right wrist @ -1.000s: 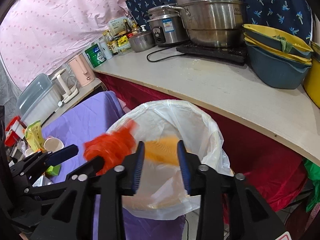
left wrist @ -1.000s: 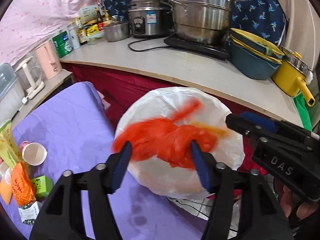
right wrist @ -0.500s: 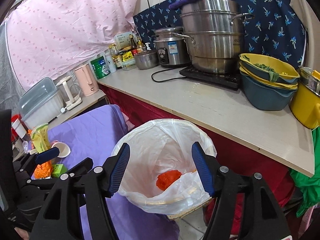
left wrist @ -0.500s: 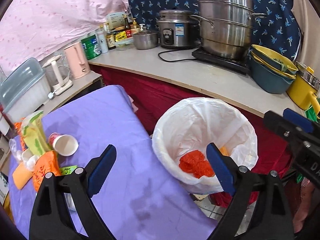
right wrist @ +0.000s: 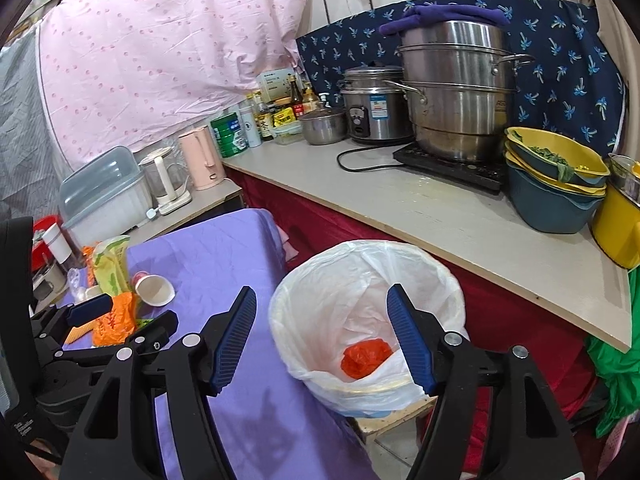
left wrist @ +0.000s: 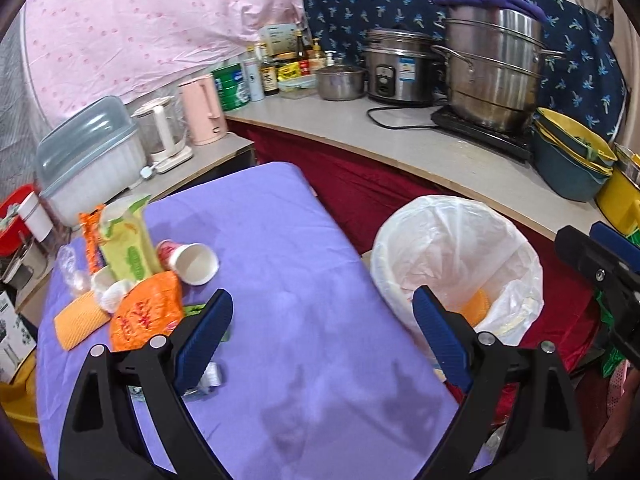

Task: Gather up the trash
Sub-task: 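Move both open tools back from the bin to the trash pile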

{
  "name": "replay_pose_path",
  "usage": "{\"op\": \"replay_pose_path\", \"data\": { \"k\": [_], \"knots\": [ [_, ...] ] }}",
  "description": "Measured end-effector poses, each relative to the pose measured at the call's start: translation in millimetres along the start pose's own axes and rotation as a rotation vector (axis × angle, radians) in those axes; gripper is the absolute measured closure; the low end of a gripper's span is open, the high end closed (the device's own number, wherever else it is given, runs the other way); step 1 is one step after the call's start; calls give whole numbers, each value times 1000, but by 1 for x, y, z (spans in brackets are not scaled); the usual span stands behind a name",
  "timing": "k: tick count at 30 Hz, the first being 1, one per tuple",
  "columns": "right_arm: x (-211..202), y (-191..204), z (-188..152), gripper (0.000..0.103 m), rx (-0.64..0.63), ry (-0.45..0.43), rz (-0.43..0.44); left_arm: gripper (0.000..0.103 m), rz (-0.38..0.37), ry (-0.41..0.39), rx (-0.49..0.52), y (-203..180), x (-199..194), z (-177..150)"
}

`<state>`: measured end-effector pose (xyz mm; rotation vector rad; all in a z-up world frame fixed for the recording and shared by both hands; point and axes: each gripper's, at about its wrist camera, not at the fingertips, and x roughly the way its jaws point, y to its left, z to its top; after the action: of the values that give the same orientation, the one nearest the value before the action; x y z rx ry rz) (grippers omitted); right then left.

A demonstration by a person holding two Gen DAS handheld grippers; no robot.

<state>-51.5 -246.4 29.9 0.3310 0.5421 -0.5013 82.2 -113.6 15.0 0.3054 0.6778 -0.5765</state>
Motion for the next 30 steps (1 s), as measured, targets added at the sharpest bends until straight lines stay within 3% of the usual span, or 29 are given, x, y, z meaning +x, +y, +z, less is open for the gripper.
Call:
{"op": "replay_pose_path", "data": {
  "k": [9,21,30],
  "knots": [
    [3,52,-12,36,-67,26,76,16,77,19,-75,51,-11,-17],
    [24,122,-39,36,-147,110,180,16,184,123,-230,139,-9,-68],
    [47,175,-55,36,-200,167,251,16,249,156,-337,201,-12,-93]
  ]
}}
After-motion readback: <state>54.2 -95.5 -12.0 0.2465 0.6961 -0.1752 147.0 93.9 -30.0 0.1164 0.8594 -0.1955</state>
